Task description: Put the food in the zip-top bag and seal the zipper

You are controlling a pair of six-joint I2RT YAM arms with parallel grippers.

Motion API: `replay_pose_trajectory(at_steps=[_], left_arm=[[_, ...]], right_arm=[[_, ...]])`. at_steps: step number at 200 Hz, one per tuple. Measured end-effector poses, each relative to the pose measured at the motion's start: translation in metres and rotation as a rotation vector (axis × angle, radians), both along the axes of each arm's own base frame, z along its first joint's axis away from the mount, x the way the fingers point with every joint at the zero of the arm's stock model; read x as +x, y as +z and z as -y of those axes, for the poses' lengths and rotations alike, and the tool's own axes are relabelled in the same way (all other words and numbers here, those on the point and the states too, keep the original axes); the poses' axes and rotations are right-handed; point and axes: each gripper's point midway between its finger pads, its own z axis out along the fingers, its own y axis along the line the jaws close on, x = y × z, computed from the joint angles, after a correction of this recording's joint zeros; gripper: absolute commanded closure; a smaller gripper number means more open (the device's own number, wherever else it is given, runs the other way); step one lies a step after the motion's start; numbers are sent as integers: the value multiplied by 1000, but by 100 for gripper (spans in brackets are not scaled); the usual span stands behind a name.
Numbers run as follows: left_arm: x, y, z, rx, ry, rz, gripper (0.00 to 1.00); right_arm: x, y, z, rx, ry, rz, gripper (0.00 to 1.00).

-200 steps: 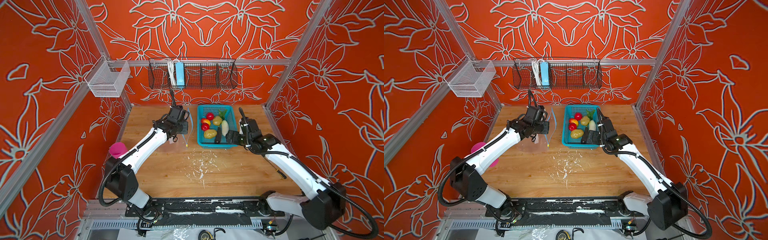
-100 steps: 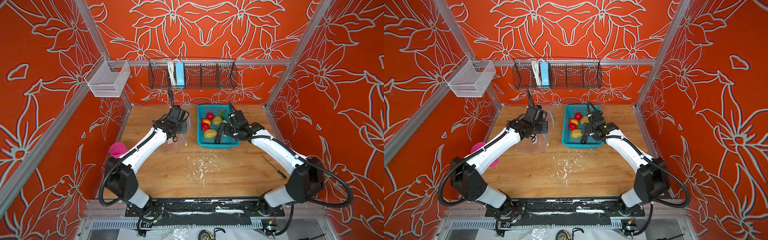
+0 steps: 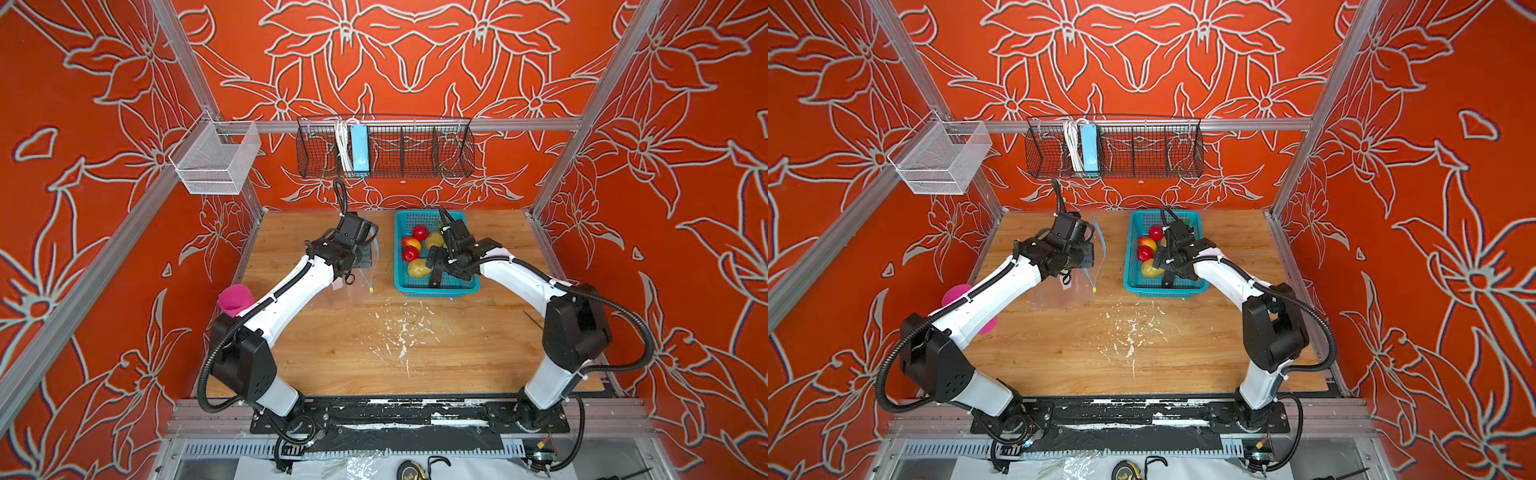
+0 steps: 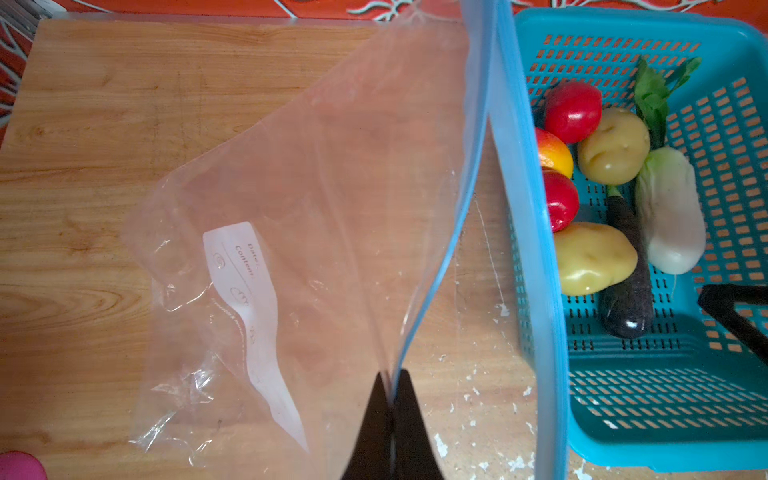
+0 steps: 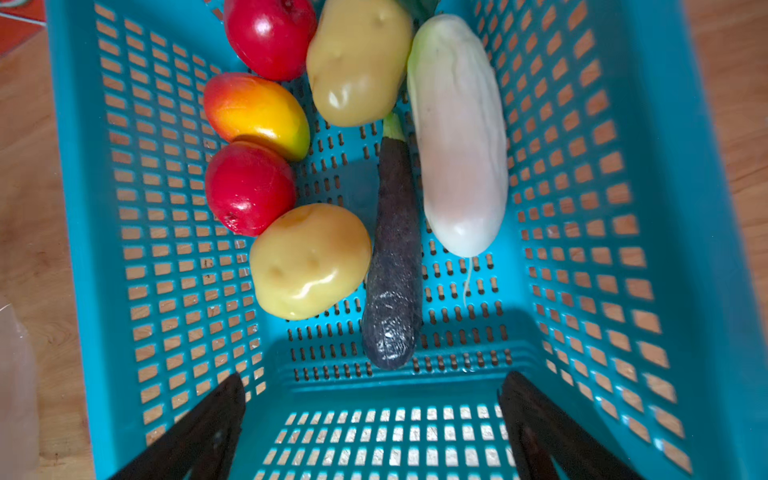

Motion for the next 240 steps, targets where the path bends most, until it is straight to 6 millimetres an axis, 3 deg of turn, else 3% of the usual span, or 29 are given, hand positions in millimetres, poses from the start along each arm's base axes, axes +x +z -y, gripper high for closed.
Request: replay_pose_trajectory(at_steps=[49,131,197,240], left_arm=[[0,0,0,-3,0,-1,100],[0,0,3,-13,-7,-4,100],[-1,1,3,-19,-10,1,100],[-2,6,4,-34,-11,15,100]], right_arm=[[10,-4,-15,55,-2,-15,14],[19,-26,-26,112,-114,-64,17],[24,-31,-32,136,-184,-66,18],[30,-52,-37,131,-214,-101,18]])
